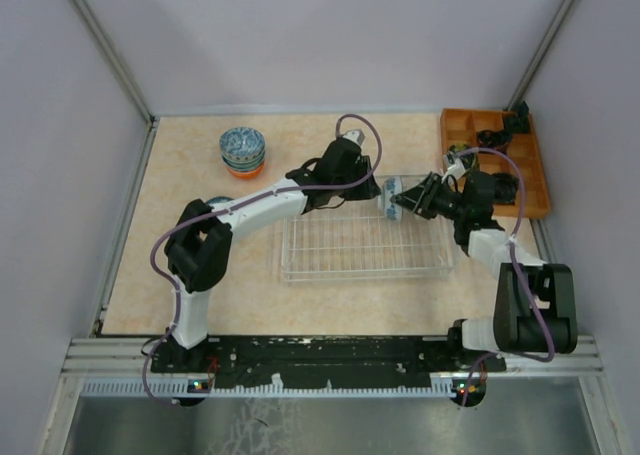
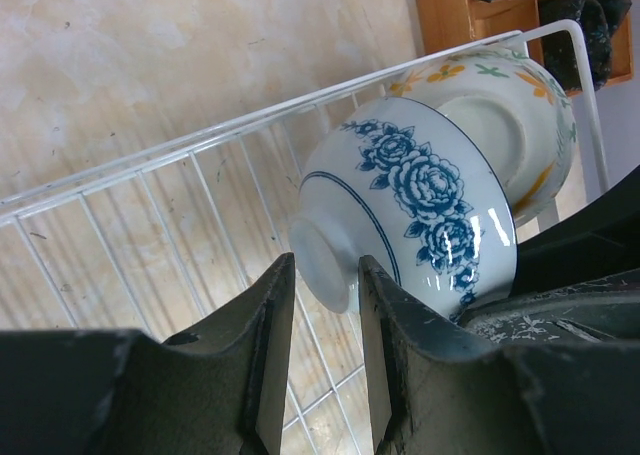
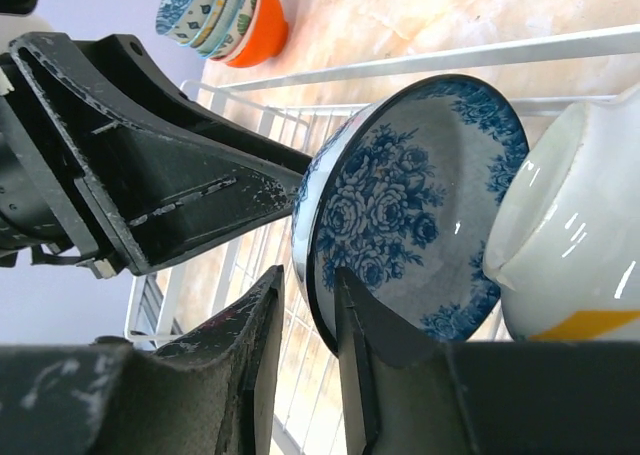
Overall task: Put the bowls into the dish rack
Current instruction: Turn the bowl upside down on the dish rack.
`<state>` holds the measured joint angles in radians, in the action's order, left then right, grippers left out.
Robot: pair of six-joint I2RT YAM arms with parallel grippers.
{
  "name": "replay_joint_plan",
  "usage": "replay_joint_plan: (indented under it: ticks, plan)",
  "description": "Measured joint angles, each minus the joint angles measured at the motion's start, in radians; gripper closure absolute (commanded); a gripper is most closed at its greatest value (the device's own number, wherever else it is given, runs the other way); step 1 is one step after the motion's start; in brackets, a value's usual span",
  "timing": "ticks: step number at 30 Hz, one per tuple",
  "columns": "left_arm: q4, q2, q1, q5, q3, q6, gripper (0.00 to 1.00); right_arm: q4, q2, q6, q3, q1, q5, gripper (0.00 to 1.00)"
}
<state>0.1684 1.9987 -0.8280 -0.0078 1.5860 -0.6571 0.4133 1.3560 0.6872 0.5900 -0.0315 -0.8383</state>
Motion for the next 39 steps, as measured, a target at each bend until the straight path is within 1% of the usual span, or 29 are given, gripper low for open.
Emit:
replay_joint_plan:
  ticks: [9, 14, 18, 28, 34, 39]
  plan:
    - [0.011, 0.003, -0.014, 0.002, 0.02, 0.0, 0.62, -0.111, -0.039, -0.061, 0.023, -0.001, 0.04, 0.67]
    - [0.013, 0.006, -0.019, 0.005, 0.024, -0.001, 0.62, -0.176, -0.067, -0.092, 0.039, -0.003, 0.062, 0.62]
    - [0.016, 0.009, -0.021, 0.006, 0.026, -0.001, 0.62, -0.234, -0.092, -0.119, 0.06, -0.003, 0.088, 0.59]
    - [0.035, 0.016, -0.025, 0.008, 0.046, 0.0, 0.62, -0.386, -0.15, -0.189, 0.132, -0.003, 0.153, 0.57]
    - [0.044, 0.031, -0.03, 0.01, 0.072, 0.0, 0.62, -0.443, -0.174, -0.216, 0.153, -0.003, 0.188, 0.56]
    - [0.05, 0.043, -0.03, 0.012, 0.092, 0.0, 0.62, -0.503, -0.194, -0.234, 0.173, -0.003, 0.218, 0.53]
